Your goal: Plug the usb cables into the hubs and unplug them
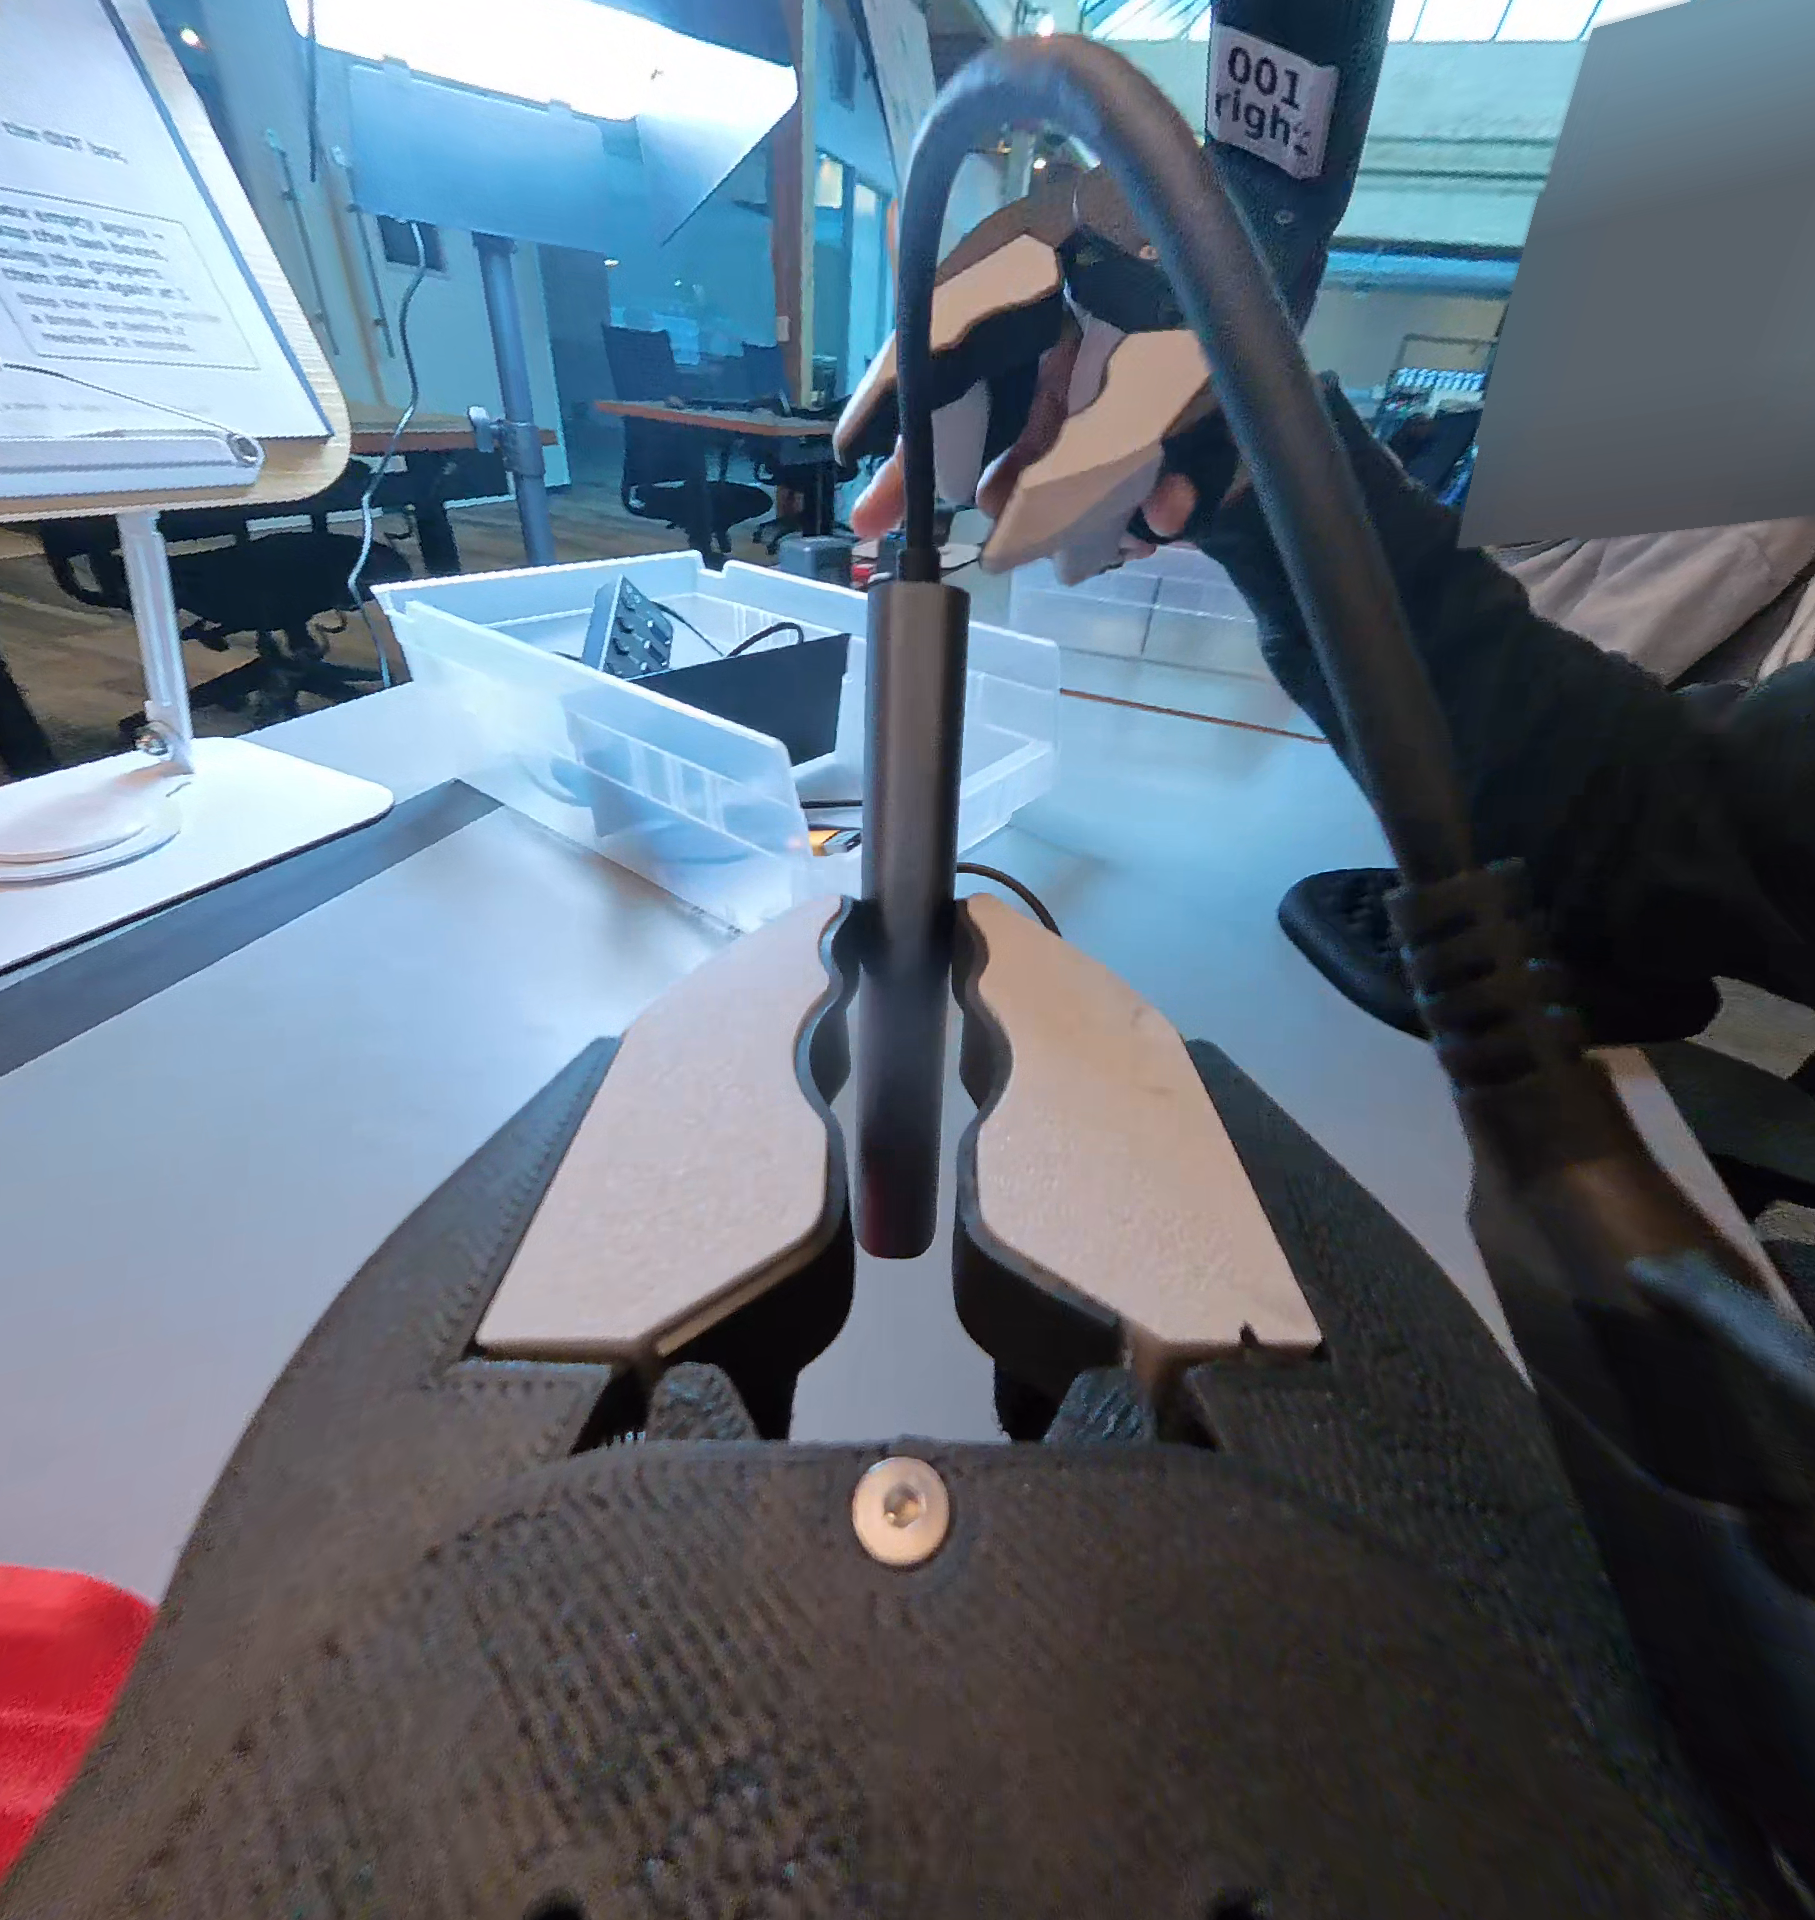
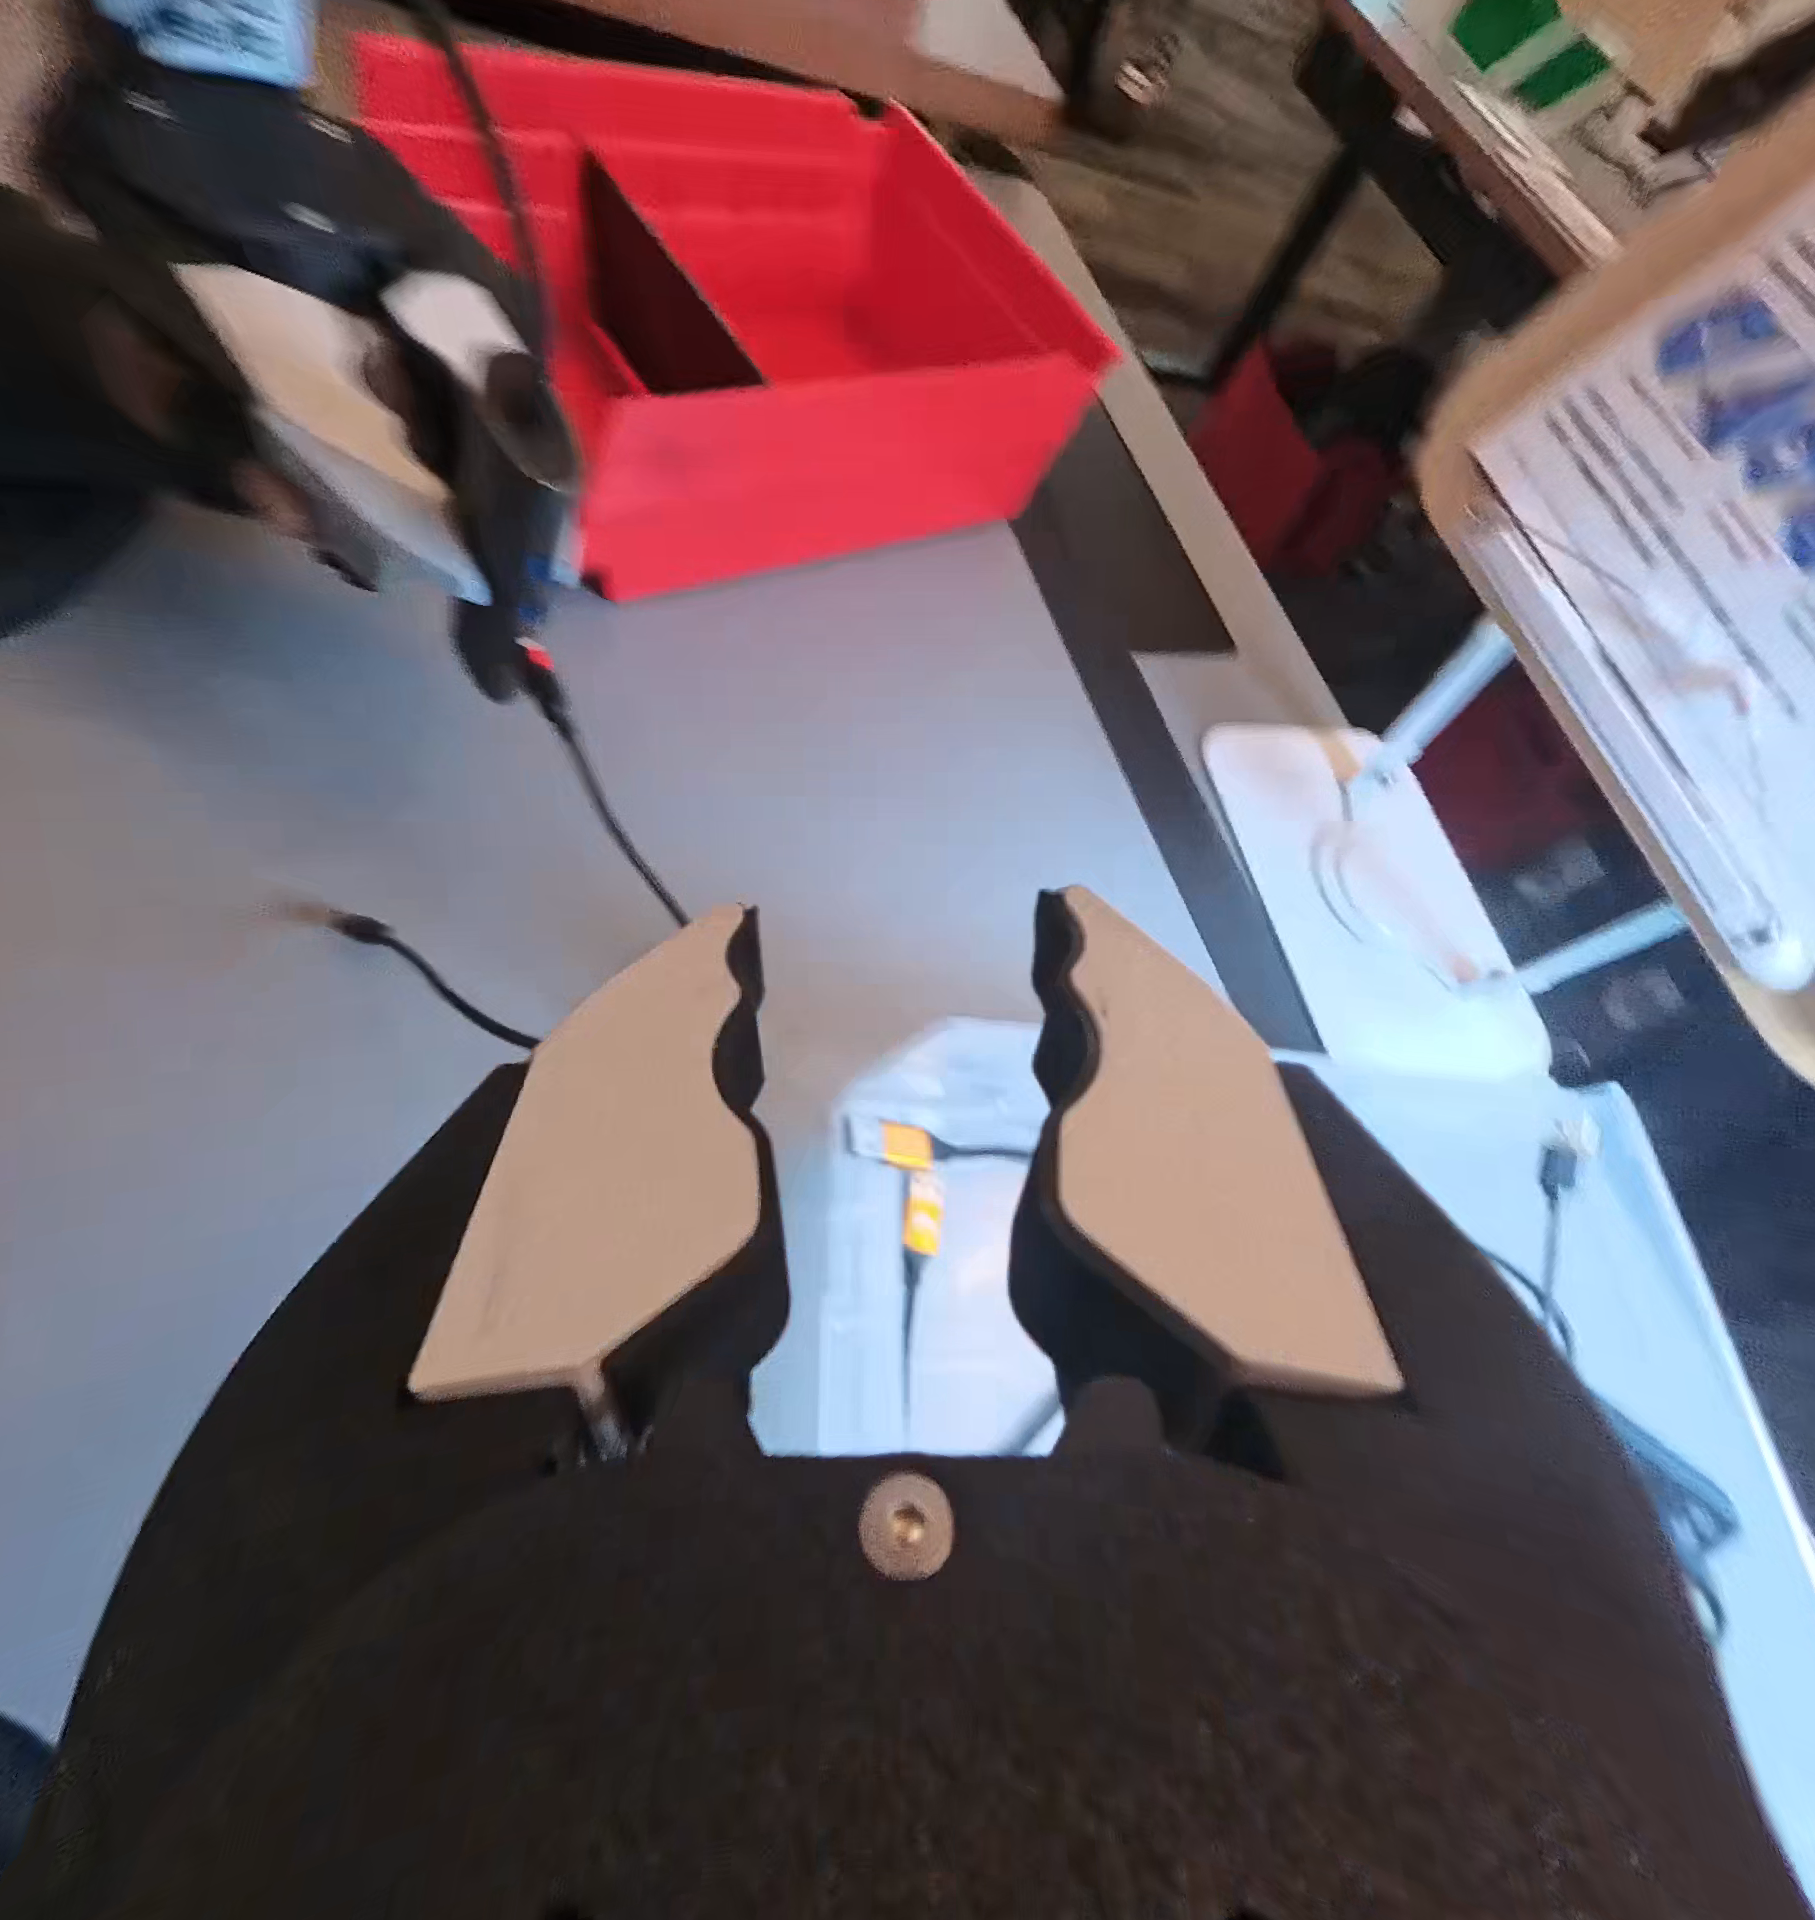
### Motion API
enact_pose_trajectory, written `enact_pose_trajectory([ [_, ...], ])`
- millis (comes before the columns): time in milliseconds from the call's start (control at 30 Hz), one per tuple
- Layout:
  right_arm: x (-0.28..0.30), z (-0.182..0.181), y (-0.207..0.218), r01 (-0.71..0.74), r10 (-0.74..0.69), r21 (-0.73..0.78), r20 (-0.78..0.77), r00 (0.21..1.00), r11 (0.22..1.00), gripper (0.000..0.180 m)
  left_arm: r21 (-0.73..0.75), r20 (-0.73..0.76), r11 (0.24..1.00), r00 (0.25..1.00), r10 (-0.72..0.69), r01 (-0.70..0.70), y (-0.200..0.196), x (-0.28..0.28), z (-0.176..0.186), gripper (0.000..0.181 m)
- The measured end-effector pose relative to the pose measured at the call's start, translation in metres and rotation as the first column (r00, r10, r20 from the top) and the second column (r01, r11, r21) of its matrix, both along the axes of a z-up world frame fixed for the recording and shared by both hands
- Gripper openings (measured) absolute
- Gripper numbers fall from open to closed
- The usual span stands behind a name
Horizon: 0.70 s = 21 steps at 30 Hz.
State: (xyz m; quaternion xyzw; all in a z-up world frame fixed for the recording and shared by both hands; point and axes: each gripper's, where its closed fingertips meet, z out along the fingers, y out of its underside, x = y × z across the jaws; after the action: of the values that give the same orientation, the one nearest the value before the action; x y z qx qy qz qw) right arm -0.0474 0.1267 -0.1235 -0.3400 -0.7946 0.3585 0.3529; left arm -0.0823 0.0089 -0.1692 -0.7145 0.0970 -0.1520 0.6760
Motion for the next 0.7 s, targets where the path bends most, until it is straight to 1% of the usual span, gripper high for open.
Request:
enact_pose_trajectory([
  [67, 0.001, -0.008, -0.039, -0.124, 0.124, 0.008, 0.032, 0.992, 0.992, 0.045, 0.014, 0.013, 0.999, 0.999, -0.03, 0.03, -0.001, 0.005, 0.002, 0.016],
  [133, -0.002, -0.031, -0.073, -0.223, 0.218, 0.036, 0.105, 0.97, 0.974, 0.041, 0.042, 0.016, 0.997, 0.998, -0.068, 0.068, -0.004, 0.012, 0.006, 0.016],
  [233, -0.013, -0.065, -0.107, -0.297, 0.283, 0.067, 0.165, 0.945, 0.953, 0.036, 0.056, -0.001, 0.992, 0.994, -0.112, 0.112, -0.006, 0.021, 0.009, 0.016],
  [300, -0.014, -0.075, -0.122, -0.335, 0.326, 0.029, 0.174, 0.929, 0.942, 0.025, 0.059, -0.017, 0.99, 0.992, -0.128, 0.129, -0.008, 0.025, 0.009, 0.016],
  [367, -0.016, -0.076, -0.128, -0.347, 0.342, 0.01, 0.155, 0.927, 0.938, 0.009, 0.061, -0.023, 0.988, 0.99, -0.139, 0.14, -0.009, 0.027, 0.01, 0.016],
  [467, -0.014, -0.072, -0.127, -0.361, 0.357, 0.002, 0.143, 0.923, 0.933, 0.008, 0.063, -0.04, 0.984, 0.986, -0.162, 0.164, -0.011, 0.029, 0.01, 0.016],
  [500, -0.014, -0.071, -0.125, -0.36, 0.356, 0.002, 0.142, 0.924, 0.933, 0.008, 0.038, -0.063, 0.985, 0.984, -0.166, 0.169, -0.011, 0.029, 0.007, 0.022],
  [533, -0.014, -0.07, -0.124, -0.359, 0.354, 0.005, 0.14, 0.924, 0.933, 0.008, -0.004, -0.104, 0.988, 0.982, -0.156, 0.156, -0.01, 0.028, 0.0, 0.031],
  [567, -0.013, -0.07, -0.124, -0.359, 0.355, 0.009, 0.139, 0.925, 0.933, 0.008, -0.039, -0.153, 0.991, 0.979, -0.132, 0.127, -0.007, 0.026, -0.007, 0.036],
  [600, -0.013, -0.07, -0.125, -0.362, 0.357, 0.014, 0.138, 0.924, 0.932, 0.008, -0.057, -0.195, 0.992, 0.973, -0.12, 0.111, -0.005, 0.026, -0.013, 0.036],
  [633, -0.014, -0.071, -0.127, -0.363, 0.357, 0.024, 0.137, 0.924, 0.931, 0.008, -0.07, -0.235, 0.992, 0.965, -0.115, 0.102, -0.004, 0.027, -0.017, 0.029],
  [667, -0.015, -0.072, -0.127, -0.357, 0.348, 0.045, 0.139, 0.927, 0.933, 0.008, -0.069, -0.286, 0.994, 0.953, -0.102, 0.086, -0.003, 0.028, -0.019, 0.018],
  [700, -0.016, -0.075, -0.126, -0.35, 0.337, 0.078, 0.142, 0.931, 0.933, 0.008, -0.075, -0.34, 0.996, 0.937, -0.08, 0.058, -0.003, 0.026, -0.021, 0.018],
])
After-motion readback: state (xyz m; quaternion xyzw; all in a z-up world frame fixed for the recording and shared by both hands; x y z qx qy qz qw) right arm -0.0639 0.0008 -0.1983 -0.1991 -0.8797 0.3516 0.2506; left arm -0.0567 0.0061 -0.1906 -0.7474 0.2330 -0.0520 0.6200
